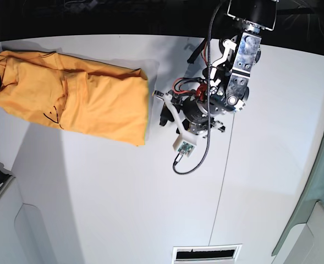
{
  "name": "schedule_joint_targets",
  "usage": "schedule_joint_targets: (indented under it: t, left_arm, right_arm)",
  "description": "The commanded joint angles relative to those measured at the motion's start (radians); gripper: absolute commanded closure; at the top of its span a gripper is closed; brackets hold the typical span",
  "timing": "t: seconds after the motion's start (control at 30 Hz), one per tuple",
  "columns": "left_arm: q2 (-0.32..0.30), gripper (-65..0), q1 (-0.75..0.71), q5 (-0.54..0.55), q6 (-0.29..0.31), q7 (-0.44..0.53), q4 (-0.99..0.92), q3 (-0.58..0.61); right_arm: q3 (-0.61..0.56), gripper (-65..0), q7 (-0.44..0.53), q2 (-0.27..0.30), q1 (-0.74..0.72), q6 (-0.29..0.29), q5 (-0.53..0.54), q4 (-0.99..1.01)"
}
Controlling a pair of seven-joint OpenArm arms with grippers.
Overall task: Layout the t-shirt on the table in an organized manner, then fold the t-shirt properly
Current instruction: 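Grasp the folded bundle with both grippers from opposite sides, then fold the bundle over again with the left gripper toward the right gripper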
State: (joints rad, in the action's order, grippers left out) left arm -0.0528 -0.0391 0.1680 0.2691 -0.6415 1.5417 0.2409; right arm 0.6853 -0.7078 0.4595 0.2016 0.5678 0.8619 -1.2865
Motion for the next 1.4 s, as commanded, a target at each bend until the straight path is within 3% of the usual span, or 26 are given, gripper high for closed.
schedule_joint_targets:
  t: [0.0, 0.1, 0.27, 0.5, 0.53, 0.6, 0.63, 0.7, 0.9, 1.07, 1.13, 1.2, 1.3, 1.33, 1.37]
  left_arm:
    - [0.005, -33.3, -0.003, 0.014, 0.006, 0.035, -0.008, 0.005]
    - [0.004, -33.3, -0.032, 0.017, 0.007, 0.067, -0.089, 0.006]
    - [0.023, -33.3, -0.035, 0.038, 0.007, 0.080, -0.203, 0.016]
    - [0.024, -33.3, -0.032, 0.038, 0.007, 0.083, -0.215, 0.016]
    - [0.025, -33.3, -0.032, 0.038, 0.007, 0.080, -0.215, 0.016]
    - [0.025, -33.3, -0.031, 0.040, 0.007, 0.077, -0.215, 0.016]
    - [0.025, -33.3, -0.030, 0.044, 0.007, 0.076, -0.215, 0.016]
    - [0.024, -33.3, -0.030, 0.045, 0.007, 0.075, -0.214, 0.015]
    - [-0.003, -33.3, -0.030, 0.053, 0.008, 0.034, -0.203, -0.055]
    - [-0.051, -33.0, -0.031, 0.072, 0.012, 0.016, -0.156, -0.160]
    - [-0.068, -28.8, -0.031, 0.083, 0.012, -0.006, -0.103, -0.178]
    - [-0.085, -22.1, -0.032, 0.084, 0.016, -0.037, -0.031, -0.177]
    - [-0.087, -13.2, -0.034, 0.113, 0.066, -0.085, 0.111, -0.176]
    - [-0.093, -9.5, -0.034, 0.132, 0.079, -0.088, 0.160, -0.171]
    - [-0.097, -5.4, -0.034, 0.152, 0.087, -0.088, 0.207, -0.157]
  right_arm:
    - [0.008, 0.0, -0.005, 0.017, -0.010, 0.013, 0.050, -0.054]
    - [0.008, 0.0, -0.051, -0.044, -0.010, 0.014, 0.082, -0.194]
    - [-0.034, 0.0, -0.055, -0.227, -0.010, 0.013, 0.066, -0.428]
    - [-0.295, 0.0, 0.016, -0.430, -0.010, 0.013, -0.122, -0.489]
    - [-0.338, -4.1, 0.016, -0.447, -0.010, 0.013, -0.151, -0.489]
    - [-0.422, -27.5, 0.016, -0.468, -0.010, 0.013, -0.202, -0.489]
    - [-0.461, -36.2, 0.016, -0.475, -0.010, 0.013, -0.217, -0.489]
    - [-0.529, -41.6, 0.037, -0.476, -0.010, 0.013, -0.237, -0.489]
    - [-0.621, -41.5, 0.110, -0.477, -0.023, 0.013, -0.298, -0.490]
    - [-0.597, -41.3, 0.110, -0.476, -0.059, 0.012, -0.328, -0.491]
    - [-0.560, -40.0, 0.114, -0.476, -0.088, 0.011, -0.355, -0.491]
    - [-0.505, -29.5, 0.114, -0.476, -0.125, 0.006, -0.366, -0.491]
    - [-0.409, -5.5, 0.113, -0.476, -0.194, -0.034, -0.365, -0.491]
    - [-0.379, 0.0, 0.113, -0.473, -0.220, -0.041, -0.365, -0.491]
    - [-0.354, 0.0, 0.112, -0.470, -0.245, -0.041, -0.366, -0.490]
